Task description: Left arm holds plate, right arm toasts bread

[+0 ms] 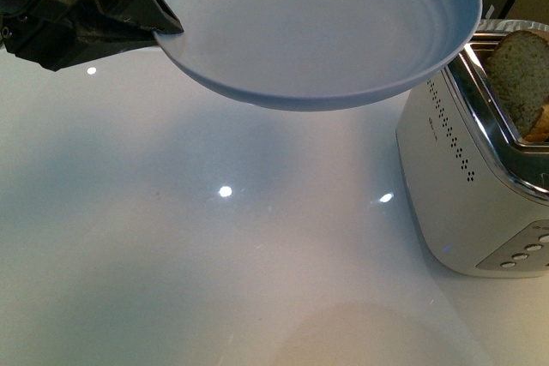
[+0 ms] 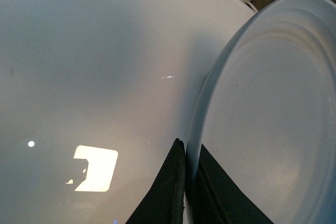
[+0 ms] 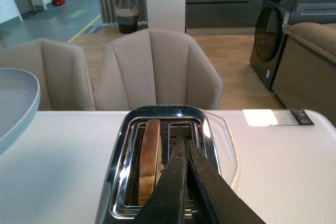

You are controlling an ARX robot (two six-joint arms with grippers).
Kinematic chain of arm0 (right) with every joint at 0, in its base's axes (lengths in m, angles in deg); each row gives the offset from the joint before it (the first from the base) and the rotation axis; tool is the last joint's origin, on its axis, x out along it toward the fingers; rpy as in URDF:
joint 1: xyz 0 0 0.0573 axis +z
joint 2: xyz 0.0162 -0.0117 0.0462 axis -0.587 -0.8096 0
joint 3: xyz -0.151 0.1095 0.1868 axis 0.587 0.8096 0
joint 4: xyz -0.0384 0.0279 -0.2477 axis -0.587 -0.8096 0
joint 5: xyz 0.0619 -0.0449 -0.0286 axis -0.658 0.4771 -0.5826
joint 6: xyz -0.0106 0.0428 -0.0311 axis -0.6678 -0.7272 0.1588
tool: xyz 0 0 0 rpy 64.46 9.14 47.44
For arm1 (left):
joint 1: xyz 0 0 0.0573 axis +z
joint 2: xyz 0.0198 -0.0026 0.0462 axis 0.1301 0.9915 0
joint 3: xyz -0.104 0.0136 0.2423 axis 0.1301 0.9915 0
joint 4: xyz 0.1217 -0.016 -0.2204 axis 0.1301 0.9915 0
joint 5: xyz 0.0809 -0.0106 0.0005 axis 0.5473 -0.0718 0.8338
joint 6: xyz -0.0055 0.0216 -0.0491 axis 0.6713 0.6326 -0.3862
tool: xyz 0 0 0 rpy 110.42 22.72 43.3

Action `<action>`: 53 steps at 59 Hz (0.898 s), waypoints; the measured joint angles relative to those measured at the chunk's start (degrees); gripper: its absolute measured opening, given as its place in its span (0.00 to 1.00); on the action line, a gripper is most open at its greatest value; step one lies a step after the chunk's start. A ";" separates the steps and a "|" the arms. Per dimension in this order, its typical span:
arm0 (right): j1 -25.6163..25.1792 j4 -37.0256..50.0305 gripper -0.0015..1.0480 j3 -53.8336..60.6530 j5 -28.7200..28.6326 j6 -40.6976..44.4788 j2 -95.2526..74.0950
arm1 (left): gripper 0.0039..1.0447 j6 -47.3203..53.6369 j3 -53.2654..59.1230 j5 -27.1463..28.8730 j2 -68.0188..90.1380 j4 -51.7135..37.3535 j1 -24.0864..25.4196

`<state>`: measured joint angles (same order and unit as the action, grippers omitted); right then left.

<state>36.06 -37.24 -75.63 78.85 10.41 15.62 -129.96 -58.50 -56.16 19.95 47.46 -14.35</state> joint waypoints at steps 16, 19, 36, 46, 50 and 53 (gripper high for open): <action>0.00 -3.80 0.02 2.89 0.00 0.00 6.80 | 0.03 -0.02 0.11 0.02 0.00 -0.20 -0.04; 0.00 -4.74 0.02 3.32 0.00 0.00 8.04 | 0.03 -0.02 0.17 0.02 0.00 -0.22 -0.04; 0.00 -6.29 0.02 4.83 -0.09 0.02 12.63 | 0.03 0.00 0.72 0.00 0.00 -0.24 -0.04; 0.00 -8.94 0.02 4.83 -0.07 0.02 15.41 | 0.03 0.00 0.72 0.02 0.00 -0.33 -0.04; 0.00 -9.92 0.02 4.83 -0.07 0.02 16.39 | 0.03 0.00 0.72 0.02 0.00 -0.33 -0.04; 0.00 -10.67 0.02 4.83 -0.07 0.02 17.16 | 0.03 0.00 0.72 0.02 0.00 -0.33 -0.04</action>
<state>36.06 -47.91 -70.80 78.79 10.44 32.77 -129.96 -57.78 -56.14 19.95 47.13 -14.39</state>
